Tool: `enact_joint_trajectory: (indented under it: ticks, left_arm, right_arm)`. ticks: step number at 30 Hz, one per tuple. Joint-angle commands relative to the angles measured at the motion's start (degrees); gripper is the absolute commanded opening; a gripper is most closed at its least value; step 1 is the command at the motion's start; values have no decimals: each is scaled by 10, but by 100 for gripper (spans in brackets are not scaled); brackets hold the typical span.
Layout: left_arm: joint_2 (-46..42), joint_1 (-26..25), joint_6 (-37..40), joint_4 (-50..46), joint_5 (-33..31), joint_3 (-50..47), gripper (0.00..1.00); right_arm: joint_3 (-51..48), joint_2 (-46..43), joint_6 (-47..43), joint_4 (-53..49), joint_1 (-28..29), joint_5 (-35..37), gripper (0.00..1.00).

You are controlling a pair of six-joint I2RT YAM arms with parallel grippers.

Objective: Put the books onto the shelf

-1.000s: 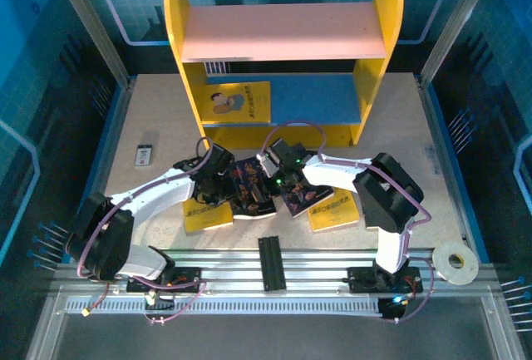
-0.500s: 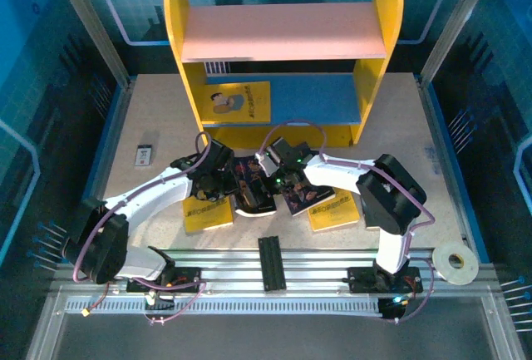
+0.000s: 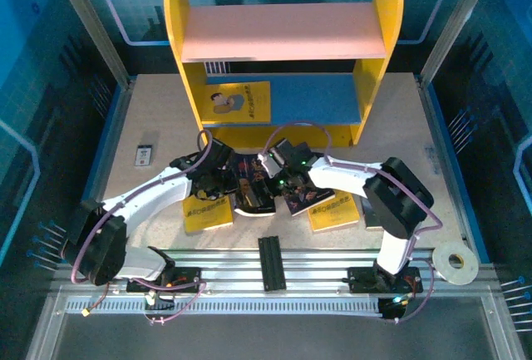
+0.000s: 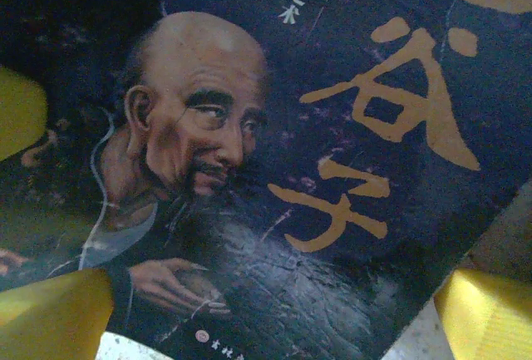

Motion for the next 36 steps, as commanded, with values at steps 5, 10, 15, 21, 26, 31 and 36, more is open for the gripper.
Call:
enact_joint_trajectory:
  ticks: [5,10,15,21,26,31,36]
  left_arm:
    - [-95,-11,83,-6,71,59,0]
    - [-175,-11,104,-19,84,88,0]
    - [-215,-12,93,-23,75,116,0]
    - [-222,-11,84,2,73,135,0]
    - [-216,-11,77,53,72,143,0]
    - [-211,-12,60,104,78,156,0]
    - [-217,-12,52,139,104,177,0]
  right_arm:
    - [-58,-156,47,65,-27,-31,100]
    - [-61,-243,64,67,-57,-64,100]
    - [-58,-289,103,78,-89,-105,100]
    - [-59,-312,123,84,-102,-133,99]
    - [-72,-325,140,93,-106,-131,98]
    - [-91,-341,171,112,-112,-129,97]
    - [-104,-362,197,134,-117,-137,97]
